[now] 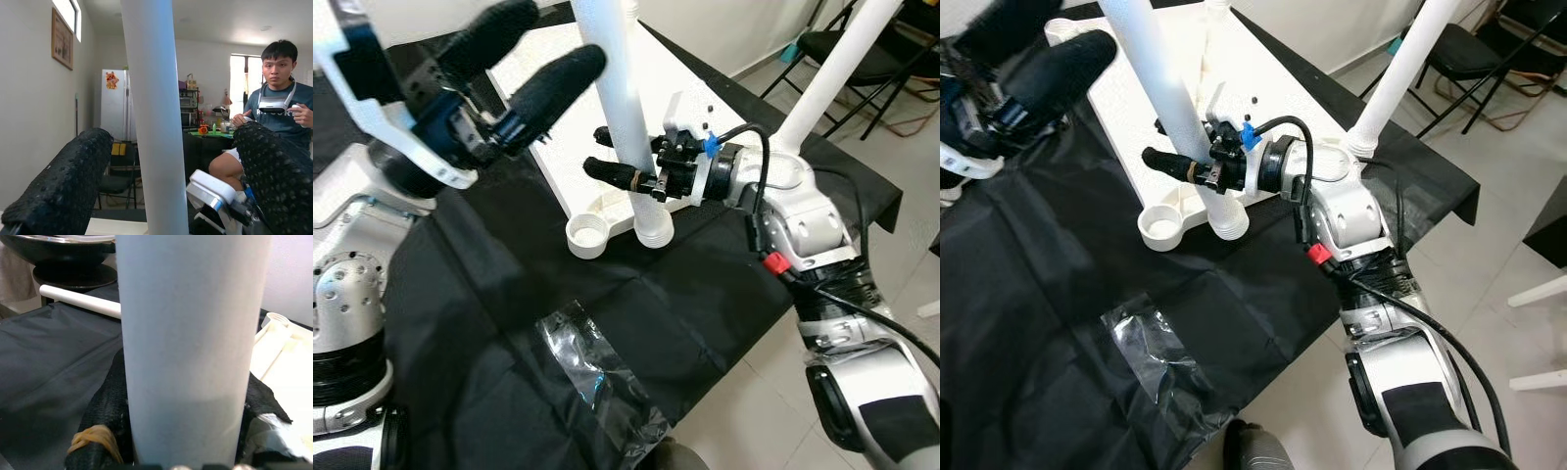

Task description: Building children table

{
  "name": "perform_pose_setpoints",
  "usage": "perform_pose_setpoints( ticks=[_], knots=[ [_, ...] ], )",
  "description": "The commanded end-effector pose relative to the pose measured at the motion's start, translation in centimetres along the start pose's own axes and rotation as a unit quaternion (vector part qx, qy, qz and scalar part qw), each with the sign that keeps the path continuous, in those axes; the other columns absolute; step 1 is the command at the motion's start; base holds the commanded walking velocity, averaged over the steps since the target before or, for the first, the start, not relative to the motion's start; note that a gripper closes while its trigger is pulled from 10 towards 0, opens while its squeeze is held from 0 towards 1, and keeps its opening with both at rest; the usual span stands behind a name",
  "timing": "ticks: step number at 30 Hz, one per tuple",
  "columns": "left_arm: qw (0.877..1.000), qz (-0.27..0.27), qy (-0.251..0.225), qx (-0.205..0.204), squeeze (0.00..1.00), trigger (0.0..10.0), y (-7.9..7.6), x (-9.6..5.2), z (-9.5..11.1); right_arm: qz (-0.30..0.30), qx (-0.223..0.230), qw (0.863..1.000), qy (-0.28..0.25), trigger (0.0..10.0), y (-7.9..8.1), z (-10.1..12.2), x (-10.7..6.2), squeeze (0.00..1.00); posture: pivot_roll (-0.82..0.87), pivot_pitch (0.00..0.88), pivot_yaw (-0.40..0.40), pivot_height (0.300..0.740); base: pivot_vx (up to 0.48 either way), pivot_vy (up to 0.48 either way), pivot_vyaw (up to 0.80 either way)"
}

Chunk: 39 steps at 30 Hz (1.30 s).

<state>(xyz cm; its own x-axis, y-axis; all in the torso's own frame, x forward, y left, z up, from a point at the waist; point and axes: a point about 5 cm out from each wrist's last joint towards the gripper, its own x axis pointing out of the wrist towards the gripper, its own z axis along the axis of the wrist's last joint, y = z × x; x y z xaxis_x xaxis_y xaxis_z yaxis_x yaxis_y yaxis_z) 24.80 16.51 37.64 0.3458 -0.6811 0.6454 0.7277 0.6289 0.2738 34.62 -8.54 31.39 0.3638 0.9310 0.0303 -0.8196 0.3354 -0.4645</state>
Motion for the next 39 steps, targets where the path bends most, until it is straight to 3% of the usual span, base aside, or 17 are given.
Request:
perform_pose_setpoints(
  ticks=[1,9,10,15,21,22,23,24,30,36,38,39],
  knots=[
    [1.000,-0.008,-0.001,0.001,0.00,10.0,-0.4,0.6,-0.2,0.032,-0.015,0.999,0.012,10.0,1.4,-0.2,0.8,0.00,0.03,0.188,-0.083,0.740,0.000,0.000,0.00],
    [0.999,0.034,0.016,0.031,0.00,10.0,0.5,1.6,-0.9,0.056,-0.021,0.998,0.028,10.0,2.6,-0.6,1.5,0.00,0.02,0.179,-0.077,0.740,0.000,0.000,0.00],
    [0.999,0.030,0.014,0.027,0.00,0.0,0.6,1.8,-0.8,0.052,-0.019,0.998,0.028,10.0,2.5,-0.5,1.5,0.00,0.02,0.178,-0.078,0.740,0.000,0.000,0.00],
    [1.000,0.011,0.011,0.023,0.00,0.0,0.5,2.0,-0.6,0.036,-0.020,0.999,0.027,10.0,2.1,-0.4,1.5,0.00,0.02,0.172,-0.075,0.740,0.000,0.000,0.00],
    [0.999,0.001,0.010,0.036,0.00,0.0,0.6,2.1,-0.1,0.036,0.006,0.999,-0.020,10.0,1.9,0.8,0.8,0.00,0.02,0.165,-0.072,0.740,0.000,0.000,0.00],
    [0.999,0.000,0.010,0.038,0.00,0.0,0.7,2.1,0.0,0.039,0.012,0.999,-0.031,10.0,1.8,1.0,0.6,0.16,0.02,0.165,-0.072,0.740,0.000,0.000,0.00],
    [0.999,0.000,0.010,0.038,0.00,0.0,0.7,2.1,0.0,0.039,0.012,0.999,-0.031,10.0,1.8,1.0,0.6,0.16,0.02,0.165,-0.072,0.740,0.000,0.000,0.00],
    [0.999,-0.004,0.009,0.039,0.00,0.0,0.7,2.1,0.2,0.057,0.019,0.997,-0.050,10.0,1.9,1.5,0.2,1.00,0.02,0.164,-0.071,0.740,0.000,0.000,0.00],
    [0.998,-0.048,0.015,0.041,0.00,0.0,0.6,2.5,0.7,0.134,0.038,0.986,-0.087,10.0,1.3,3.1,-2.7,1.00,0.02,0.160,-0.071,0.740,0.000,0.000,0.00],
    [0.997,-0.080,0.009,0.021,0.00,0.0,0.4,2.6,1.1,0.177,0.042,0.979,-0.091,10.0,1.2,3.7,-3.8,1.00,0.02,0.160,-0.070,0.740,0.000,0.000,0.00],
    [0.982,-0.176,-0.013,-0.064,0.00,0.0,-0.7,3.1,1.9,0.268,0.054,0.961,-0.052,10.0,1.6,3.4,-5.4,1.00,0.03,0.158,-0.076,0.740,0.000,0.000,0.00],
    [0.982,-0.176,-0.013,-0.064,0.00,0.0,-0.7,3.1,1.9,0.268,0.054,0.961,-0.052,10.0,1.6,3.4,-5.4,1.00,0.03,0.158,-0.076,0.740,0.000,0.000,0.00]
  ],
)
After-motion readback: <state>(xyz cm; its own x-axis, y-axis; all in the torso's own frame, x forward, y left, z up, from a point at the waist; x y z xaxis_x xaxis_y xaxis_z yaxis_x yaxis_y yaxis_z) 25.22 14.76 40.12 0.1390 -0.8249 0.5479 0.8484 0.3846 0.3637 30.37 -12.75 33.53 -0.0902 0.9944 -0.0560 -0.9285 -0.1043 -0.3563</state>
